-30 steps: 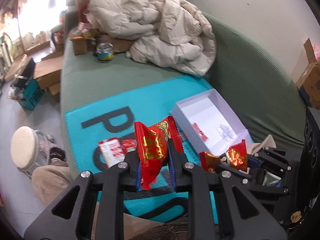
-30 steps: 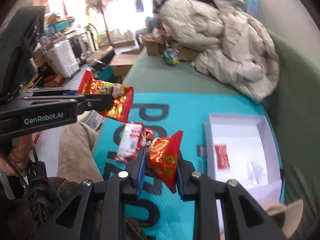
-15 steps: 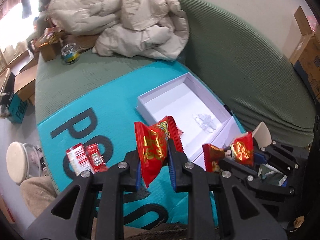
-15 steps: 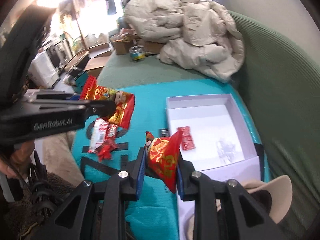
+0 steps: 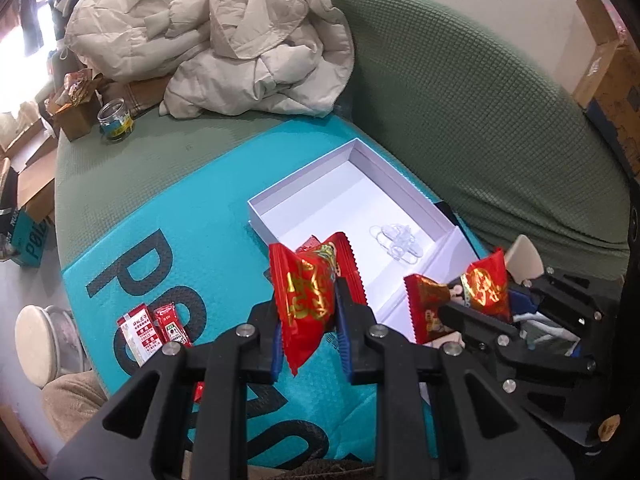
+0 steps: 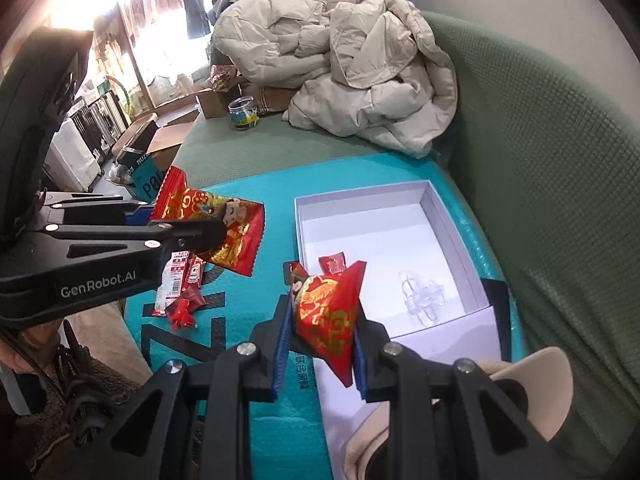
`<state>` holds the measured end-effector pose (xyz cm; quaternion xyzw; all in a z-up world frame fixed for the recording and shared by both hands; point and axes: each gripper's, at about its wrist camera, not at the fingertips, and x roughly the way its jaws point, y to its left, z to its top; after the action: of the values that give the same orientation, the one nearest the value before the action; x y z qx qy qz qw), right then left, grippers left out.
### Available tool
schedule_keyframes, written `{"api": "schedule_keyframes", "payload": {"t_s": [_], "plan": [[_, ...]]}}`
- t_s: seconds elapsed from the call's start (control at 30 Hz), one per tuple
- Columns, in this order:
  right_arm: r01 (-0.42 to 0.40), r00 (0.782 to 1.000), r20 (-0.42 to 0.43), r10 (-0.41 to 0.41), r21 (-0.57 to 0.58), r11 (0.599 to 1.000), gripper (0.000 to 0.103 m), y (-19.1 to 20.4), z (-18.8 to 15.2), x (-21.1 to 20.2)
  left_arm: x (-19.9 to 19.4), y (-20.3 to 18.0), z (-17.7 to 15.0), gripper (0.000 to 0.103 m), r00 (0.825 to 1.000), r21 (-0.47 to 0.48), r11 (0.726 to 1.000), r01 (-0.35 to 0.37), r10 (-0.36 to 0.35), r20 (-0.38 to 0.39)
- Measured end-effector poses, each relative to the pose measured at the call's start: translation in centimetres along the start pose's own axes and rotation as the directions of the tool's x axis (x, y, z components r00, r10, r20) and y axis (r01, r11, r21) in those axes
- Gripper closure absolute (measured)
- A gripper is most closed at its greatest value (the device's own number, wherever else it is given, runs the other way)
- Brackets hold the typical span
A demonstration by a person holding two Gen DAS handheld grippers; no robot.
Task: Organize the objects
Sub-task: 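Lift the red candy packets and carry them over the white box with both tools, then open both tools to drop the red candy packets into the white box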
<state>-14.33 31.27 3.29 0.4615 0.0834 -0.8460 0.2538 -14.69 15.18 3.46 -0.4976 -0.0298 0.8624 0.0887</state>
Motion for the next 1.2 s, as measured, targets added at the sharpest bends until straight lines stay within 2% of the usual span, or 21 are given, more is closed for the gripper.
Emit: {"api": "schedule_keyframes", "payload": {"t_s": [0.23,0.37,0.53,0.73,1.2], "plan": [[-0.004,0.999,-0.032,0.005,0.044,0.999,0.077,-1.8,-0.5,2.2,3.1,0.0,0.0,0.083,0.998,0.009,1.000,0.016,-0.015,-0.064],[-0.058,0.998,-0.029,0.062,0.112,0.992,0.077,-3.2,-0.9,3.6,5.6,-0.4,-0.1,0.083,0.994,0.033,0.999,0.010,-0.007,-0.107],[-0.057,0.996,-0.058,0.066,0.144,0.988,0.077,-4.1,-1.5,5.4,8.3,-1.1,-0.3,0.083,0.987,0.057,0.998,0.030,-0.021,-0.159],[-0.059,0.998,-0.023,0.066,0.216,0.975,0.077,-5.9,-1.9,6.5,10.7,-2.0,-0.1,0.083,0.978,0.085,0.995,0.043,-0.025,-0.205],[-0.033,0.999,0.019,0.029,0.289,0.957,0.077,-9.9,-2.3,7.6,13.7,-5.4,2.4,0.083,0.974,0.127,0.990,0.065,-0.036,-0.223]]}}
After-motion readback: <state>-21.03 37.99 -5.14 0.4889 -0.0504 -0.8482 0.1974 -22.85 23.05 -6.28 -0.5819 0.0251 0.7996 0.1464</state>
